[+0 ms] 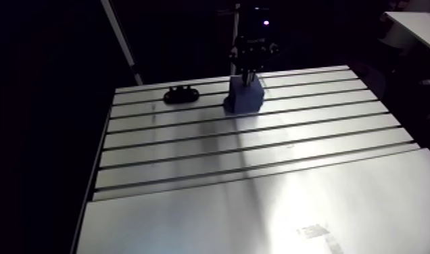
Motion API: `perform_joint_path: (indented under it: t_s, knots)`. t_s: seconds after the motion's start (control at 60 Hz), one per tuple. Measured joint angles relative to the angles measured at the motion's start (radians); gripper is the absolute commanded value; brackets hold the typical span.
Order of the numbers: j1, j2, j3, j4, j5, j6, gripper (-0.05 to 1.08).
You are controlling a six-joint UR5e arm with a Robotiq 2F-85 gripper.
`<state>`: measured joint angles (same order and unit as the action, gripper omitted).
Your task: Pick up the M10 bolt and insert it into the hex recess until seated.
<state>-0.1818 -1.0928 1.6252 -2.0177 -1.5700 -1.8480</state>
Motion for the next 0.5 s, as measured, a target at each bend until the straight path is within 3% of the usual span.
perform_joint_path:
  t_s: [0.5]
  knots:
    - [0.000,0.000,0.004,0.000,0.000,0.000,1.08]
